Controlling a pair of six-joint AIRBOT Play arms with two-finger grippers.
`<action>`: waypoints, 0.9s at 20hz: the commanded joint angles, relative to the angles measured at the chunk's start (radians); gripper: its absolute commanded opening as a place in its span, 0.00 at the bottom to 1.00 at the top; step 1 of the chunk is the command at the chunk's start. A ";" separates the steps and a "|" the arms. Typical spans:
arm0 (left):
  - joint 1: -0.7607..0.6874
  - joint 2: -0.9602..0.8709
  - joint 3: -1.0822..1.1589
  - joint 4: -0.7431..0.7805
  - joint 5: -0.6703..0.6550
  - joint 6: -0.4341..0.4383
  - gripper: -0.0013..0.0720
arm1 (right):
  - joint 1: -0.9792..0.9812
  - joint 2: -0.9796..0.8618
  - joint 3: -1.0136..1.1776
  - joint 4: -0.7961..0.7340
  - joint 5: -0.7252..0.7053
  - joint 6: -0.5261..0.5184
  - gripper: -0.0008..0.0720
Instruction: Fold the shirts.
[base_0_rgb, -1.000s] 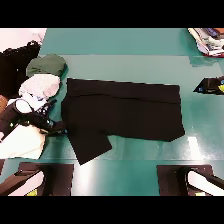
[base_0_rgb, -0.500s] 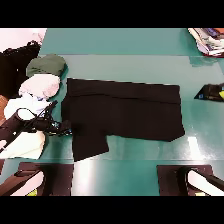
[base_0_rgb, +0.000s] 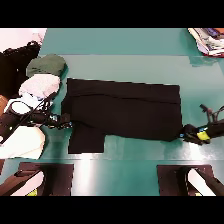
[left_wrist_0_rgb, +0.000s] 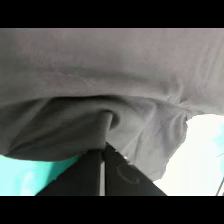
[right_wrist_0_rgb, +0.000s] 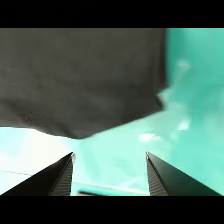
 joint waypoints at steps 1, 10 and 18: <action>0.000 0.001 0.007 -0.003 -0.005 0.002 0.05 | -0.006 0.025 -0.151 0.134 -0.136 0.000 0.60; 0.000 0.040 0.012 0.029 -0.007 -0.001 0.04 | 0.161 0.026 -0.050 0.098 -0.219 -0.045 0.03; 0.000 0.422 0.021 0.111 -0.357 -0.157 0.04 | 0.319 0.210 0.167 -0.224 0.167 0.066 0.03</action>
